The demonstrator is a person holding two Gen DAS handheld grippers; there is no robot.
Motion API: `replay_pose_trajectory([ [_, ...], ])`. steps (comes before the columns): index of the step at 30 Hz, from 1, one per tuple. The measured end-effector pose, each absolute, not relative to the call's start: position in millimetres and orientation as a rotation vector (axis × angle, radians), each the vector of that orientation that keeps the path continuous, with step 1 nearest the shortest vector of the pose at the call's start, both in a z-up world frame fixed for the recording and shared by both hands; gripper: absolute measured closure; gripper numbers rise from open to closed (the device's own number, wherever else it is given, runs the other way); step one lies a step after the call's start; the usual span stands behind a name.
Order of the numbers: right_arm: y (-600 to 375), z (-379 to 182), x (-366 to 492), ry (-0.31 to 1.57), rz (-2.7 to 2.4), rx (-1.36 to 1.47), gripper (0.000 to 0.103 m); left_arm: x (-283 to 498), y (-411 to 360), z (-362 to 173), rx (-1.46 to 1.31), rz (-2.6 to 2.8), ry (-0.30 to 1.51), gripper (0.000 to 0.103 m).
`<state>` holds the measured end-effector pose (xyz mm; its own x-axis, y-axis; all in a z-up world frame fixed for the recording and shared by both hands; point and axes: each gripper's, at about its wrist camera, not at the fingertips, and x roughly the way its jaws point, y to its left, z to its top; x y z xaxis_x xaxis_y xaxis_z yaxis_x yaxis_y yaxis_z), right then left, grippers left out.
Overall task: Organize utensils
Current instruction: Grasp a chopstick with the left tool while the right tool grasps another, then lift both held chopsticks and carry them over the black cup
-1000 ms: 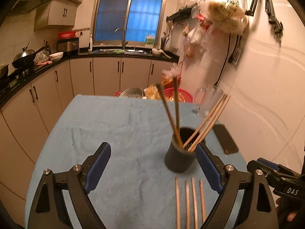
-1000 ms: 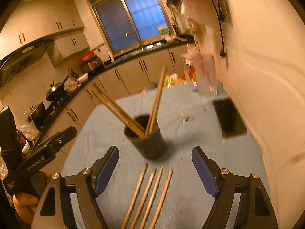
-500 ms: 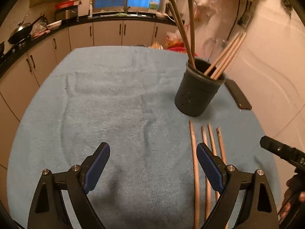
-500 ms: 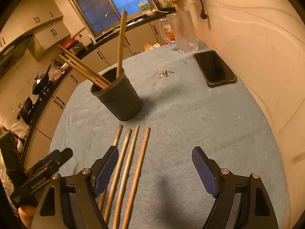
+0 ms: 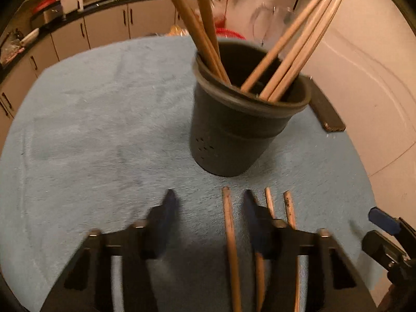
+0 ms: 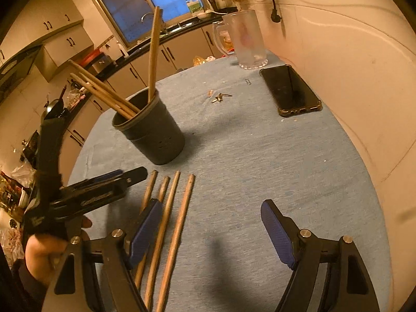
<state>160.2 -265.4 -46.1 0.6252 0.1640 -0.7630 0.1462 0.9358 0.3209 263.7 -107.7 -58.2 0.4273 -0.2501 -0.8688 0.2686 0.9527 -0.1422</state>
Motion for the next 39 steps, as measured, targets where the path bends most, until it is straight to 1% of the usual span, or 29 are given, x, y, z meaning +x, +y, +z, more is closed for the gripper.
replay_pose_trajectory([
  [1, -266.1, -46.2, 161.8, 0.904, 0.008, 0.368, 0.027, 265.3, -108.8, -61.5, 0.016, -0.326, 1.096, 0.066],
  [2, -266.5, -46.2, 164.2, 0.907, 0.01, 0.362, 0.033, 263.7, -109.3, -62.9, 0.026, -0.318, 1.076, 0.072],
  [3, -266.6, -46.7, 167.7, 0.911, 0.014, 0.356, 0.037, 263.6, -109.3, -65.1, 0.041, -0.311, 1.074, 0.079],
  [4, -265.9, -47.5, 173.4, 0.919, 0.024, 0.348, 0.043, 262.9, -108.3, -65.4, 0.058, -0.295, 1.069, 0.094],
  [5, -264.8, -50.3, 181.3, 0.932, 0.036, 0.344, 0.05, 263.1, -105.8, -65.8, 0.052, -0.296, 1.074, 0.095],
  [6, -263.7, -53.3, 188.6, 0.949, 0.047, 0.342, 0.054, 263.5, -100.6, -66.0, 0.023, -0.311, 1.085, 0.096],
  [8, -260.4, -65.0, 211.6, 1.005, 0.09, 0.37, 0.066, 263.0, -92.0, -65.7, -0.004, -0.331, 1.099, 0.097],
  [11, -253.5, -82.6, 242.4, 1.08, 0.131, 0.417, 0.071, 259.5, -83.0, -65.5, -0.018, -0.35, 1.099, 0.097],
  [14, -244.3, -91.5, 259.8, 1.122, 0.113, 0.398, 0.074, 257.7, -79.2, -65.6, -0.035, -0.367, 1.098, 0.096],
  [15, -240.3, -90.7, 262.9, 1.121, 0.1, 0.369, 0.077, 257.1, -78.6, -65.2, -0.035, -0.369, 1.098, 0.096],
  [17, -231.9, -89.7, 268.2, 1.139, 0.059, 0.298, 0.085, 254.8, -77.2, -64.8, -0.032, -0.368, 1.101, 0.096],
  [18, -227.9, -89.0, 269.4, 1.146, 0.047, 0.264, 0.086, 254.7, -76.3, -63.7, -0.03, -0.367, 1.103, 0.096],
  [20, -219.3, -89.0, 269.6, 1.153, 0.024, 0.185, 0.091, 260.6, -79.1, -63.8, -0.032, -0.365, 1.112, 0.096],
  [22, -215.8, -89.1, 269.5, 1.155, 0.015, 0.154, 0.092, 269.8, -80.0, -62.8, -0.032, -0.37, 1.127, 0.096],
  [24, -218.7, -88.8, 270.4, 1.164, 0.017, 0.179, 0.093, 278.1, -80.0, -61.0, -0.046, -0.385, 1.159, 0.094],
  [25, -221.9, -88.9, 271.0, 1.169, 0.02, 0.207, 0.093, 283.3, -79.0, -60.9, -0.059, -0.393, 1.175, 0.089],
  [26, -228.3, -89.7, 272.7, 1.174, 0.024, 0.256, 0.092, 287.3, -77.7, -60.3, -0.087, -0.41, 1.198, 0.082],
  [28, -238.7, -91.8, 273.5, 1.184, 0.033, 0.328, 0.092, 294.9, -75.4, -59.7, -0.133, -0.44, 1.229, 0.072],
  [29, -243.4, -93.0, 273.6, 1.19, 0.036, 0.369, 0.091, 297.7, -76.2, -59.2, -0.139, -0.444, 1.239, 0.07],
  [31, -244.8, -93.3, 274.1, 1.198, 0.039, 0.377, 0.091, 302.5, -78.6, -58.7, -0.118, -0.432, 1.241, 0.07],
  [34, -240.0, -92.8, 275.3, 1.197, 0.027, 0.33, 0.091, 306.4, -88.0, -57.4, -0.075, -0.4, 1.234, 0.07],
  [36, -235.7, -92.3, 275.7, 1.195, 0.017, 0.301, 0.091, 308.4, -92.4, -57.1, -0.041, -0.36, 1.227, 0.079],
  [37, -232.6, -91.9, 275.6, 1.188, 0.012, 0.275, 0.092, 307.7, -94.4, -56.0, -0.019, -0.333, 1.222, 0.095],
  [39, -227.4, -91.6, 274.1, 1.177, 0.009, 0.232, 0.093, 309.8, -93.6, -56.4, -0.004, -0.316, 1.21, 0.096],
])
